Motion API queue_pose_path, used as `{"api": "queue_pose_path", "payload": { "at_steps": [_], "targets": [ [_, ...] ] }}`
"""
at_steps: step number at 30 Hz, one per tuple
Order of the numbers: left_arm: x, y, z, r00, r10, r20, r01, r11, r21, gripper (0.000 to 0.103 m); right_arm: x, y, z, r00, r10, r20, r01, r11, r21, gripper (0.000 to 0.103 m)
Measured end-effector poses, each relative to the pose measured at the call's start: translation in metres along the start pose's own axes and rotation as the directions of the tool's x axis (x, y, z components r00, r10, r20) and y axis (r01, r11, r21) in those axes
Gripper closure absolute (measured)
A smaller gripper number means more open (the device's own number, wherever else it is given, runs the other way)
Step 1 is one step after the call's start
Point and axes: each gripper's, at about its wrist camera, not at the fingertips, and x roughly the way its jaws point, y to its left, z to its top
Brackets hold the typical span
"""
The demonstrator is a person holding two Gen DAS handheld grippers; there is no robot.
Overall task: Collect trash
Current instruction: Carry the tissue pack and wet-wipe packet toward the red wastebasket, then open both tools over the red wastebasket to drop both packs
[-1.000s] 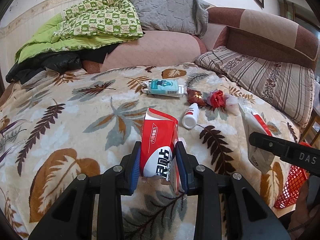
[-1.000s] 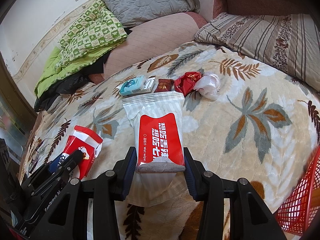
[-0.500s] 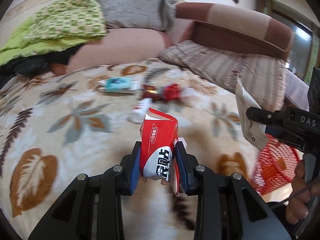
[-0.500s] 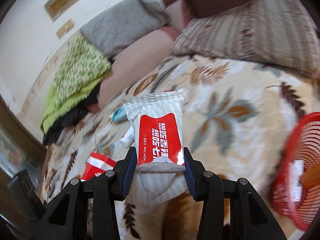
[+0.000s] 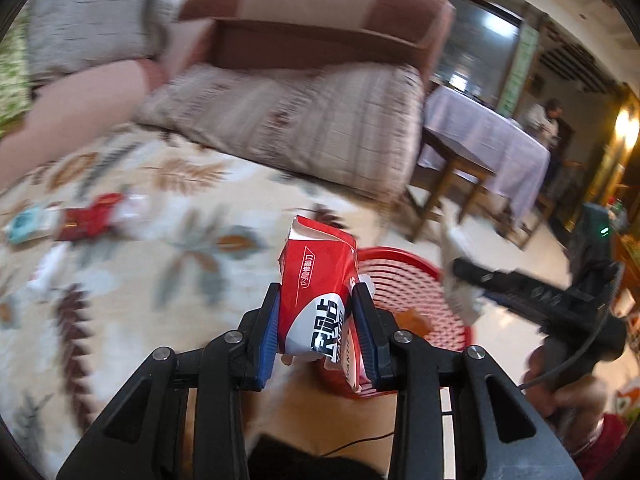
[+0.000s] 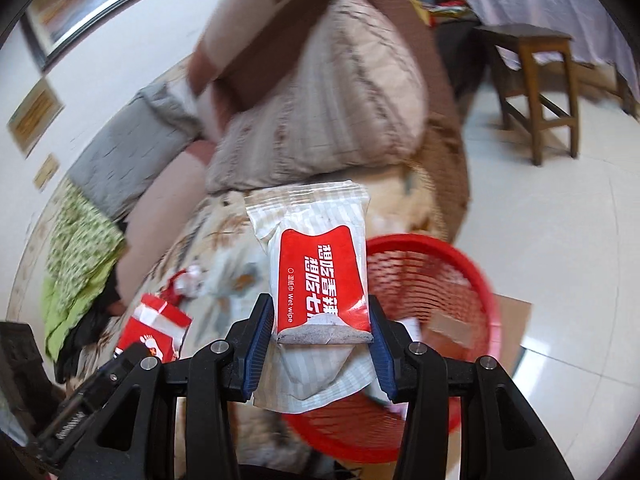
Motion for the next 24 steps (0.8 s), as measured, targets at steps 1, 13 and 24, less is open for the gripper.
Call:
{"api": "queue_pose_path", "payload": {
  "at_steps": [1, 13, 24],
  "targets": [
    [0.006, -0.007, 0.003, 1.000, -0.007, -0.005, 0.007, 1.000, 0.009, 0.068, 0.000, -0.005, 0.000, 1.000, -0.006, -0.003, 0.006, 1.000, 0.009, 0.053],
    [0.024, -0.014, 0.011, 1.000, 0.018, -0.017, -0.017, 1.000, 0.018, 0.044, -0.008, -0.019, 0.011, 0.996, -0.068, 0.051, 0.068, 0.998, 0.001, 0.042],
    [-0.033, 0.090, -0.036, 0.981, 0.188, -0.049, -0.192, 0.974, -0.123, 0.040, 0.023, 0.084, -0.036, 0.994, 0.063, -0.090, -0.085, 0.960, -0.266, 0.042]
  ]
}}
